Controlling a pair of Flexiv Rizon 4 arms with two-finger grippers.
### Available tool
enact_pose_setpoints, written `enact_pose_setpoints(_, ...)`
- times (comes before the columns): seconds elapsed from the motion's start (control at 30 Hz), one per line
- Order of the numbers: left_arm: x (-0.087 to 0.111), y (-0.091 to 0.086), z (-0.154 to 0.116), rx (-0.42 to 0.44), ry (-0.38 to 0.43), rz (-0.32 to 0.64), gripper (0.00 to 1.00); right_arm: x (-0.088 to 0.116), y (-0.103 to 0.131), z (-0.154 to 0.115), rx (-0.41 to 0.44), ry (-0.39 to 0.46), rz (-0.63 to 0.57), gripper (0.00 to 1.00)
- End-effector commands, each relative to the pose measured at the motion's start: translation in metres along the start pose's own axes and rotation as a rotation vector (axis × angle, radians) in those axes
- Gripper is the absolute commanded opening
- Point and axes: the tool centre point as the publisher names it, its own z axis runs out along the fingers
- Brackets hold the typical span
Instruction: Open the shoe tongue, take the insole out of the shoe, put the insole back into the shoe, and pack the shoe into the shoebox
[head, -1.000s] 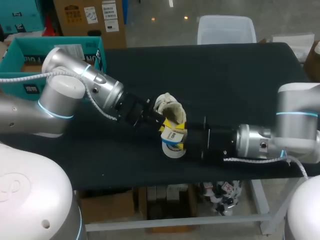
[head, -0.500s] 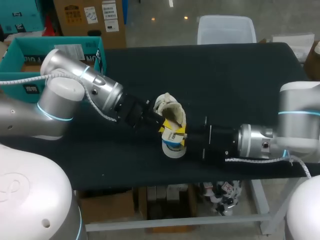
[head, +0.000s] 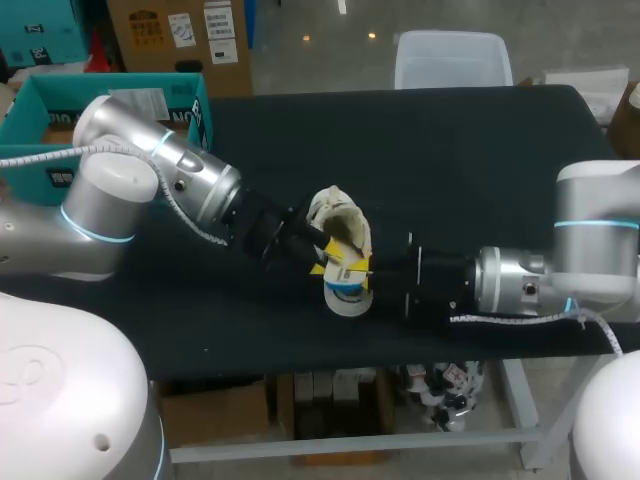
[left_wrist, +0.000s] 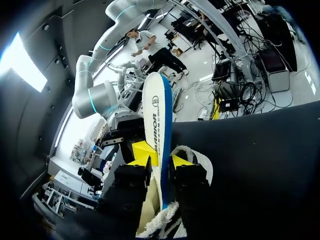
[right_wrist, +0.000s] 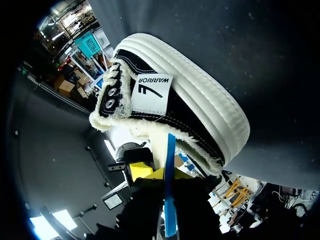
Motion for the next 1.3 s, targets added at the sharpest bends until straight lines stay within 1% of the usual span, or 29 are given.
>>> enact_pose_setpoints(0.03,-0.002,-0.001,0.005,-0.009,0.013,-0.002,0.0,0.0,0.0,-0.002,-0.001,-0.011,-0.003,0.0)
enact_pose_setpoints(0.17,-0.003,0.007,0.007,-0.015,0.022,-0.009,0.0,0.001,0.005,-0.001,0.013,-0.023,-0.008,0.0)
enact_pose_setpoints(0.37,-0.002,0.018,0.008,-0.029,0.027,-0.02,0.0,0.003,0.018,0.007,0.044,-0.097,-0.047,0.0)
enact_pose_setpoints(0.43,-0.002,0.02,0.008,-0.033,0.028,-0.021,0.0,0.004,0.022,0.011,0.067,-0.122,-0.062,0.0)
enact_pose_setpoints(0.5,-0.002,0.022,0.008,-0.036,0.03,-0.021,0.0,0.005,0.027,0.014,0.071,-0.139,-0.068,0.0)
enact_pose_setpoints(0.63,-0.002,0.027,0.01,-0.049,0.04,-0.011,0.0,0.007,0.031,0.015,0.075,-0.145,-0.078,0.0)
enact_pose_setpoints(0.87,-0.003,0.045,0.017,-0.064,0.042,-0.034,0.0,0.005,0.037,0.013,0.055,-0.133,-0.07,0.0)
enact_pose_setpoints(1.07,-0.001,0.046,0.018,-0.06,0.044,-0.041,0.0,0.002,0.03,0.008,0.039,-0.113,-0.057,0.0)
enact_pose_setpoints(1.1,0.0,0.045,0.017,-0.06,0.042,-0.041,0.0,0.002,0.026,0.007,0.024,-0.106,-0.055,0.22)
enact_pose_setpoints(1.13,0.0,0.044,0.016,-0.06,0.04,-0.041,0.0,0.002,0.023,0.006,0.015,-0.1,-0.059,0.46)
enact_pose_setpoints(1.17,0.0,0.043,0.016,-0.06,0.039,-0.04,0.0,0.002,0.02,0.005,0.014,-0.097,-0.062,0.82)
enact_pose_setpoints(1.2,0.001,0.042,0.015,-0.059,0.037,-0.039,0.0,0.002,0.016,0.003,0.005,-0.093,-0.067,1.0)
enact_pose_setpoints(1.3,0.001,0.04,0.013,-0.06,0.032,-0.036,0.0,0.001,0.005,-0.002,-0.009,-0.08,-0.079,1.0)
